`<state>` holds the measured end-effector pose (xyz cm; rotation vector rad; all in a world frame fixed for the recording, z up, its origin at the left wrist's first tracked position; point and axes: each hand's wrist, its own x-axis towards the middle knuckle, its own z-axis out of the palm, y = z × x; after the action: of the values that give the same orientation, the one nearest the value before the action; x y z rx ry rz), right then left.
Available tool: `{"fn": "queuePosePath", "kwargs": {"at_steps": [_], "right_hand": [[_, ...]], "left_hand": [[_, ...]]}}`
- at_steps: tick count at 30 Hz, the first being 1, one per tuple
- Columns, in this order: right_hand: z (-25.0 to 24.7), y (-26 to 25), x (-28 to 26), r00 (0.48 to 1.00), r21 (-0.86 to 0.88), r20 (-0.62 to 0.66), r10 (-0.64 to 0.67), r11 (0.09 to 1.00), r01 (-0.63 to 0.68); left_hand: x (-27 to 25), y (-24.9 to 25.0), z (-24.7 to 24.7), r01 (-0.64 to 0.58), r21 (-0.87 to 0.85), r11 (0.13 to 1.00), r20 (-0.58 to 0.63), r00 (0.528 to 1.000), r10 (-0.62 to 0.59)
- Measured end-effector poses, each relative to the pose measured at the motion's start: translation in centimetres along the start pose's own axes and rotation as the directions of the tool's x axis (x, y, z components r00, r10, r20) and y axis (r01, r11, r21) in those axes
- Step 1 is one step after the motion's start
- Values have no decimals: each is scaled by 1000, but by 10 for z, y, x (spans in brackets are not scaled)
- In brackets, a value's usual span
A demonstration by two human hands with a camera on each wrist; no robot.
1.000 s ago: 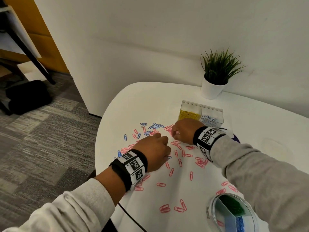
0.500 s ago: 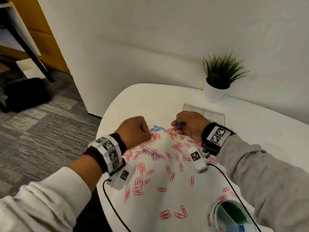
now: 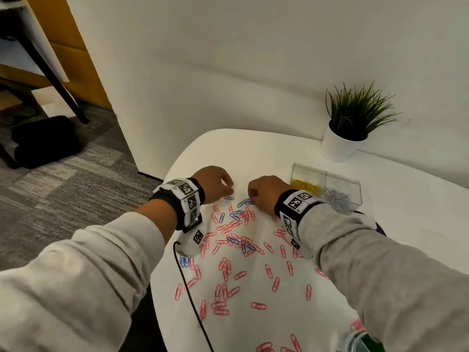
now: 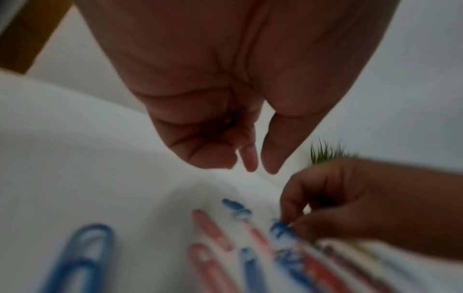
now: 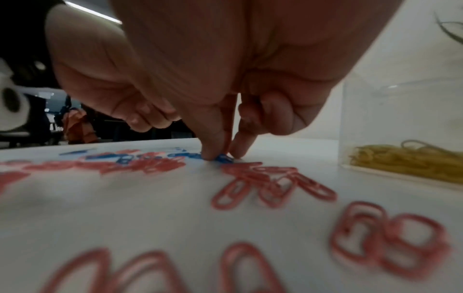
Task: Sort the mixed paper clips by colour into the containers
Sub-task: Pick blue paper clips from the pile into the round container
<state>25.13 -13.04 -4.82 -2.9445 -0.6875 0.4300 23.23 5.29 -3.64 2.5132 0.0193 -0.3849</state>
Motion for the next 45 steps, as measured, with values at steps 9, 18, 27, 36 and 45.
{"fn": "queuePosePath", "kwargs": {"at_steps": [9,18,27,36,45], "right_hand": [[3,-10,-2,993,-78,115,19,997,-10],[-47,34,-54,975,499,-153,159,864,-63],[-56,155,-148,890,1000,-16,455,1,17],[-19,185,-207,881,990,3,474,-128,65],[-16,169,-259,894,993,-27,448,-89,75]], "left_hand": [[4,-3,14,-117,419,900,21,993,119],[1,4,3,3,70,998,240,971,-19],[5,120,30,287,-707,647,383,924,8],[33,200,71,18,-519,855,158,985,75],[32,210,76,85,-575,814,116,993,-22]]}}
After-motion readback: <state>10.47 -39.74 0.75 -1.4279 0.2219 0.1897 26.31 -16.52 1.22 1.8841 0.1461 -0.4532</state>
